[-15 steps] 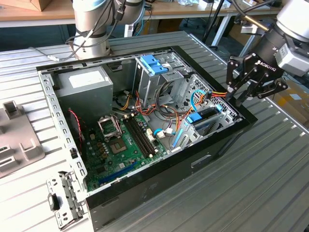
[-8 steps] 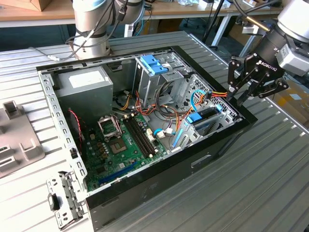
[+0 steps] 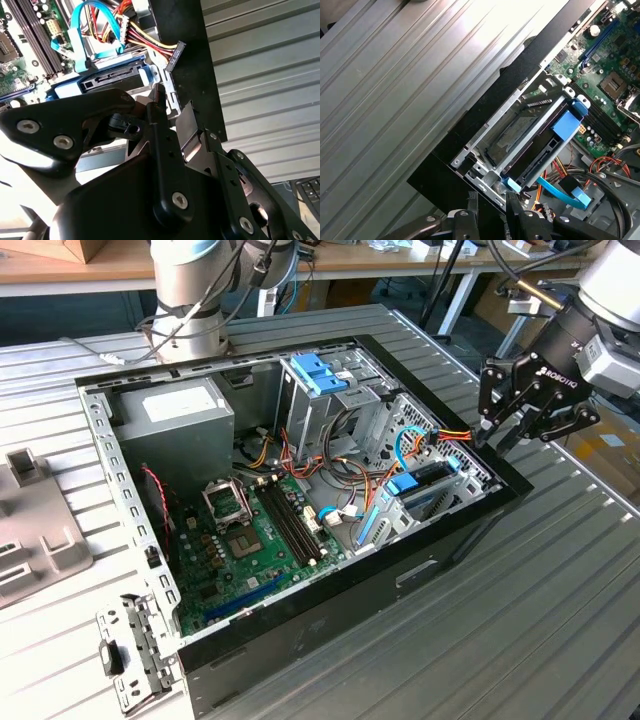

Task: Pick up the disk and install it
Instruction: 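Insert the first disk wire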

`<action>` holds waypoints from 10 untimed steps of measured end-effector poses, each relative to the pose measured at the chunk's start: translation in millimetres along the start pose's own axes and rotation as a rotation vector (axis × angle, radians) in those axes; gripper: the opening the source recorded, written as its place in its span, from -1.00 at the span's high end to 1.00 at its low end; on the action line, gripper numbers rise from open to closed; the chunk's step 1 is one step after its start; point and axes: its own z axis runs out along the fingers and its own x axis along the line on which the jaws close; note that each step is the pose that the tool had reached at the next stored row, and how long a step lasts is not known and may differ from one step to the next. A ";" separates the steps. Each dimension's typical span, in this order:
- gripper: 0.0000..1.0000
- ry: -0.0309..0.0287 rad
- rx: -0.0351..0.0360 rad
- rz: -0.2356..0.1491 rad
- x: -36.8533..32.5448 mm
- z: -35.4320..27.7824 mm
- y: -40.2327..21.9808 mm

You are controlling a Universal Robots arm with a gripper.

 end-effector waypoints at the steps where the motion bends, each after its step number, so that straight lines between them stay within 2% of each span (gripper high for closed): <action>1: 0.28 0.0001 -0.0001 0.000 0.3 0.2 -0.4; 10: 0.28 0.0001 -0.0001 0.000 3.8 2.8 -4.5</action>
